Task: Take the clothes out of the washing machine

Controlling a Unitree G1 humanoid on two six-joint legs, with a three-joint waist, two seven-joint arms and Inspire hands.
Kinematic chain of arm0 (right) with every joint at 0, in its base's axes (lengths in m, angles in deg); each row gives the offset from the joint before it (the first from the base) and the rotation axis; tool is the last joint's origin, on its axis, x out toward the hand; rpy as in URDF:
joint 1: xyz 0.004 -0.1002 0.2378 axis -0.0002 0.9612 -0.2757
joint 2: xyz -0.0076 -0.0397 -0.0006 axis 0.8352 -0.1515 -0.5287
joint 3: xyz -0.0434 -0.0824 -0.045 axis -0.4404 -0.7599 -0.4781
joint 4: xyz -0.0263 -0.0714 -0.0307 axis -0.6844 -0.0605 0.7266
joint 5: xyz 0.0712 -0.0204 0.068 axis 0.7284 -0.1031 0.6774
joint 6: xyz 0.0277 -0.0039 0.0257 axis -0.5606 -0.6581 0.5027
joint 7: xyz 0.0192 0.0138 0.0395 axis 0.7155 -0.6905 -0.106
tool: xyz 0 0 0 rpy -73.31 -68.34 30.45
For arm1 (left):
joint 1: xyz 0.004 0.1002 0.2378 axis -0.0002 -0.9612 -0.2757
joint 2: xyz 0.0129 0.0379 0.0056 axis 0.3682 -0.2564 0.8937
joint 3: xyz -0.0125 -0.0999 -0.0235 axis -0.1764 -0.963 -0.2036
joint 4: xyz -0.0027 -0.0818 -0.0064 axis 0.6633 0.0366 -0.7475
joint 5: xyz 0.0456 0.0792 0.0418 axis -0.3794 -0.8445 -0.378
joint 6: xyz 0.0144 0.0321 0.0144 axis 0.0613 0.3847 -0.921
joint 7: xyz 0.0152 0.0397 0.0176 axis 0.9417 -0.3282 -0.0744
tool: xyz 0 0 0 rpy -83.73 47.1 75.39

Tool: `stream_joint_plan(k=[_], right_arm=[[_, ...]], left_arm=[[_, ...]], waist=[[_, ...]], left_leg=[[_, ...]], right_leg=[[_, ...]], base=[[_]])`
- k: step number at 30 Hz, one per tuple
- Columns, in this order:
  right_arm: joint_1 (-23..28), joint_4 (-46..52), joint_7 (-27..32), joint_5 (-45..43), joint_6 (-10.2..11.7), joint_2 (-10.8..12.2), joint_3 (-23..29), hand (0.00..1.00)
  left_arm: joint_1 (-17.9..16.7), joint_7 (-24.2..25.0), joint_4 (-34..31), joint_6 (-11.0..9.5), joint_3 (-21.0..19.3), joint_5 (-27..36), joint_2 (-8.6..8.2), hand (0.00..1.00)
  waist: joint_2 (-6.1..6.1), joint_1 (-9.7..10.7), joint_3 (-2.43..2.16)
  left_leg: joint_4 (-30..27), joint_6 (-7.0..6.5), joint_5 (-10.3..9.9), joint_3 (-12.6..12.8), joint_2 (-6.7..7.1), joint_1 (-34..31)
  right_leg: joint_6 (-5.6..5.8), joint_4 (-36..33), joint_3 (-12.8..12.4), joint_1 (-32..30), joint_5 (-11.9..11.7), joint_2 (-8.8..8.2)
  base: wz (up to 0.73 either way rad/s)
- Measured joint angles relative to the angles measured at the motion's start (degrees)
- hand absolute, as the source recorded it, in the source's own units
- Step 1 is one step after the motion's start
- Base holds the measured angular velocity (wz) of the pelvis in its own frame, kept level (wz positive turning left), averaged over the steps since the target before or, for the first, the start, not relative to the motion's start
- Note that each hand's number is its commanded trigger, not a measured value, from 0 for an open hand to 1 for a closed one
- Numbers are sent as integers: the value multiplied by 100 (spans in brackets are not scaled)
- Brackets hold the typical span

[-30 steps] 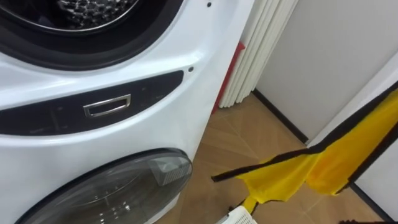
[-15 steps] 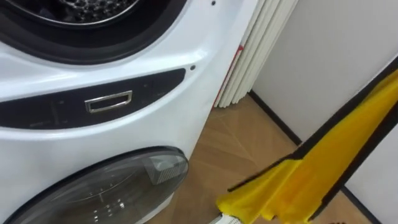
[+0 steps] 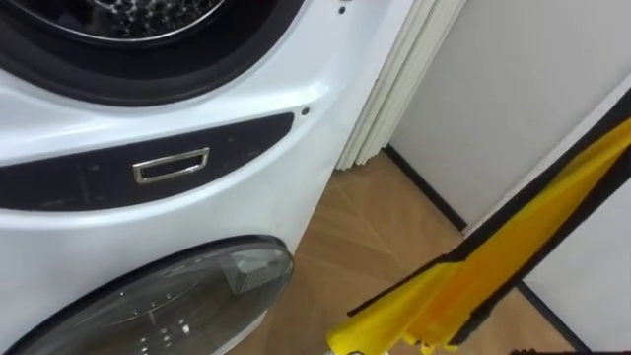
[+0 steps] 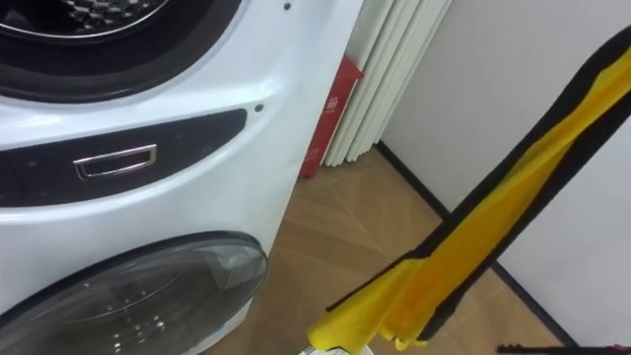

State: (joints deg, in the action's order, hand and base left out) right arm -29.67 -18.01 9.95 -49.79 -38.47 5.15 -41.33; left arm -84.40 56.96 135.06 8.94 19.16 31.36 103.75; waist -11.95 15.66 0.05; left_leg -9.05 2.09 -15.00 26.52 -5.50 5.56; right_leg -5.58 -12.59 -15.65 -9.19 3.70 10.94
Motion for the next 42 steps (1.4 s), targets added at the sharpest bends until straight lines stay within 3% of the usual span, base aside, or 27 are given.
stream_joint_plan(k=[4, 9, 12, 17, 19, 22, 25, 30, 33, 42], right_arm=[[27, -1, -85, 111, -1, -4, 0, 0], [113, -24, -85, 140, -1, -3, 0, 0], [160, -57, -82, 179, 4, -2, 0, 0], [161, -222, -70, -67, 21, 0, -14, 0], [159, -271, -18, -186, 19, 0, -28, 0], [132, -349, 53, -327, 25, 0, -50, 0], [-183, -589, 162, -595, 1, 0, -187, 0], [-540, -603, 221, -649, -4, -1, -342, 0], [-564, -602, 221, -651, 0, -1, -405, 0], [-599, -587, 229, -646, 1, 0, -405, 0]], left_arm=[[10, 79, -5, 42, 103, -1, 8, 0], [65, 110, -11, 43, 120, 36, 52, 0], [92, 112, 1, 7, 121, 114, 99, 0], [164, 107, 7, -51, 241, 173, 122, 0], [179, 100, 10, -46, 362, 220, 124, 0], [182, 100, 16, -43, 467, 296, 108, 0], [191, 100, 6, 16, 467, 434, 101, 0], [209, 55, -17, 3, 457, 441, 83, 0], [222, -11, -23, -12, 447, 443, 67, 0], [230, -10, -7, -138, 457, 673, -44, 0]], waist=[[123, 98, -18], [186, 272, 16], [172, 286, 13], [210, 231, 37], [267, 186, 20], [396, 97, 19], [657, 63, 16], [975, 37, 39], [951, 46, 51], [882, 52, 24]], left_leg=[[-18, 1, 0, 144, -1, 14], [-18, 1, -1, 190, 4, 8], [-14, 1, -1, 319, 0, 8], [-16, 1, -1, 321, 6, -18], [-24, 0, -3, 320, 5, -103], [-35, -1, -3, 319, 19, -194], [-41, -2, -4, 317, 27, -246], [-43, -2, -2, 318, 34, -253], [-46, 6, 3, 312, 36, -311], [-74, 26, 20, 278, 30, -292]], right_leg=[[2, -3, -138, -8, -3, 27], [3, -63, -186, -56, -4, 48], [4, -119, -248, -107, -13, 81], [17, -142, -260, -173, -39, 94], [33, -108, -269, -224, -82, 92], [51, -119, -298, -330, -107, 86], [52, -136, -285, -384, -108, 77], [43, -260, -289, -454, -67, 90], [15, -430, -270, -588, -20, 113], [-4, -416, -224, -561, -20, 101]], base=[[-18], [-7], [-14], [-2], [-4], [-5], [0], [0], [1], [1]])
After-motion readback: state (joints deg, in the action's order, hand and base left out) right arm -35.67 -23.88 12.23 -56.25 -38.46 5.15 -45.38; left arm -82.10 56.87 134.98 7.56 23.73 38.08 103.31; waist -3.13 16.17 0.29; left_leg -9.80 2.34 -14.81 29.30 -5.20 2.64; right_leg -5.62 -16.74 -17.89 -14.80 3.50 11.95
